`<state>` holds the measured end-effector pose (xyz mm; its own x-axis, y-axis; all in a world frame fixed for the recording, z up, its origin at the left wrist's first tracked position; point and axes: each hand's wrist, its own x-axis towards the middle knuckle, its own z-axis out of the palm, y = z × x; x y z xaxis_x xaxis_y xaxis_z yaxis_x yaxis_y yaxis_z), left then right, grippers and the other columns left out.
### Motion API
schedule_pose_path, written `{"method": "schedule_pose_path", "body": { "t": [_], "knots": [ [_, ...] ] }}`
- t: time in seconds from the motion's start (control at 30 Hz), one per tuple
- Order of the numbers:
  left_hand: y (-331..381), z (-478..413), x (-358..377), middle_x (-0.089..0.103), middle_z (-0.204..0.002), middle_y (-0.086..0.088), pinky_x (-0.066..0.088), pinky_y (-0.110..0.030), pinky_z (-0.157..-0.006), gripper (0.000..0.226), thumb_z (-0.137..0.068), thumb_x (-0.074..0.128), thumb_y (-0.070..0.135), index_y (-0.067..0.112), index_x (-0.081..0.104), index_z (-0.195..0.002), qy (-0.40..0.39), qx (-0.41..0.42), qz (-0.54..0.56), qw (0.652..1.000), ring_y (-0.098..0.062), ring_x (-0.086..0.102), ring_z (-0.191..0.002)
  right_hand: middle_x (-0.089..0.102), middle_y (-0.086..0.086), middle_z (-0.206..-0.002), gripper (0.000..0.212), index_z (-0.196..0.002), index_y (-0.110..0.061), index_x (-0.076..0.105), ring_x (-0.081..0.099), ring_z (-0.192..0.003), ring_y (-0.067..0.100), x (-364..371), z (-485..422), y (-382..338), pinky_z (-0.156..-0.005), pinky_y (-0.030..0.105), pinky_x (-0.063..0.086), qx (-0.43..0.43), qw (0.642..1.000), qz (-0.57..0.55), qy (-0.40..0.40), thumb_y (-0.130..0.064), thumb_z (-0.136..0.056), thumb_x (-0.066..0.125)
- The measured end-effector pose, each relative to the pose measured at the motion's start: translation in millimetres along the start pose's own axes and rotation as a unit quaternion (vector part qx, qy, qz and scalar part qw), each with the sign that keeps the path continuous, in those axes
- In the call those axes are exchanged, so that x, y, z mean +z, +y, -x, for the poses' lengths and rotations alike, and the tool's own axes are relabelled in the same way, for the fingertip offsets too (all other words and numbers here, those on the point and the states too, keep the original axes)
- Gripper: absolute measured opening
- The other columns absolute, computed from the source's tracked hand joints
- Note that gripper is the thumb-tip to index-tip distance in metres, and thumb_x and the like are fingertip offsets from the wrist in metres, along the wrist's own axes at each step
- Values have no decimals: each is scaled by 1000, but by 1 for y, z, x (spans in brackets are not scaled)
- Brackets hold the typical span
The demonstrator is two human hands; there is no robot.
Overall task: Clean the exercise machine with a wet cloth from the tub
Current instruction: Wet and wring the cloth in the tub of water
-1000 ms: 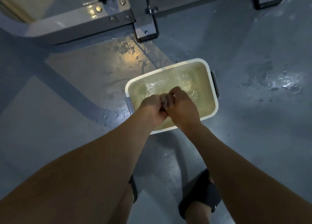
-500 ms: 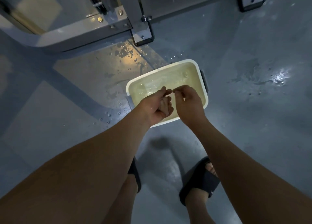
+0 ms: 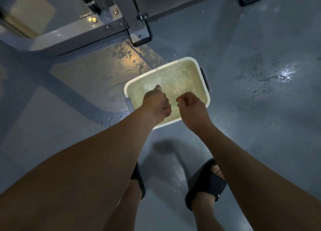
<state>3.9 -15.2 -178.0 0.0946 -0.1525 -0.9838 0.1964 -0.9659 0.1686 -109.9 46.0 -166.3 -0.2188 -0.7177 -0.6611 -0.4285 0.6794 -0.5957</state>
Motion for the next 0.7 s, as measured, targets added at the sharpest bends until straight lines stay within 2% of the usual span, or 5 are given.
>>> {"method": "schedule_pose_path", "body": {
  "t": [0.3, 0.4, 0.47, 0.6, 0.7],
  "knots": [
    [7, 2, -6, 25, -53, 1, 23, -17, -44, 47, -103, 47, 31, 20, 32, -60, 47, -17, 69, 996, -17, 21, -43, 65, -7, -102, 18, -108, -17, 64, 60, -88, 7, -11, -4, -15, -71, 8, 40, -63, 997, 28, -19, -14, -104, 47],
    [13, 9, -8, 28, -56, 0, 40, -27, -55, 48, -103, 52, 40, 19, 36, -63, -11, -33, 97, 995, -18, 33, -47, 64, -4, -110, 16, -112, -17, 64, 59, -96, 11, -12, -3, -19, -84, 22, 49, -82, 996, 29, -29, -17, -100, 53],
    [14, 11, -11, 47, -62, -1, 46, -31, -68, 40, -100, 59, 35, 17, 45, -67, -47, -22, 52, 997, -15, 50, -50, 59, -6, -112, 25, -119, -20, 62, 60, -96, 8, -12, -2, -23, -87, 27, 51, -81, 994, 26, -64, -35, -98, 61],
    [20, 16, -18, 58, -108, -15, 54, -29, -65, 27, -103, 58, 22, 12, 52, -79, -99, -9, 77, 992, -19, 59, -67, 61, -10, -119, 61, -133, -24, 52, 62, -105, 7, -14, 0, -33, -88, 32, 53, -45, 988, -5, -147, -56, -85, 71],
    [27, 25, -25, 62, -89, -10, 49, -32, -74, 23, -104, 51, 22, 12, 54, -83, -128, -14, 15, 992, -19, 61, -69, 66, -7, -110, 48, -131, -23, 55, 64, -100, 16, -17, 1, -43, -86, 33, 52, -38, 980, 50, -187, -43, -89, 69]
  ]
}}
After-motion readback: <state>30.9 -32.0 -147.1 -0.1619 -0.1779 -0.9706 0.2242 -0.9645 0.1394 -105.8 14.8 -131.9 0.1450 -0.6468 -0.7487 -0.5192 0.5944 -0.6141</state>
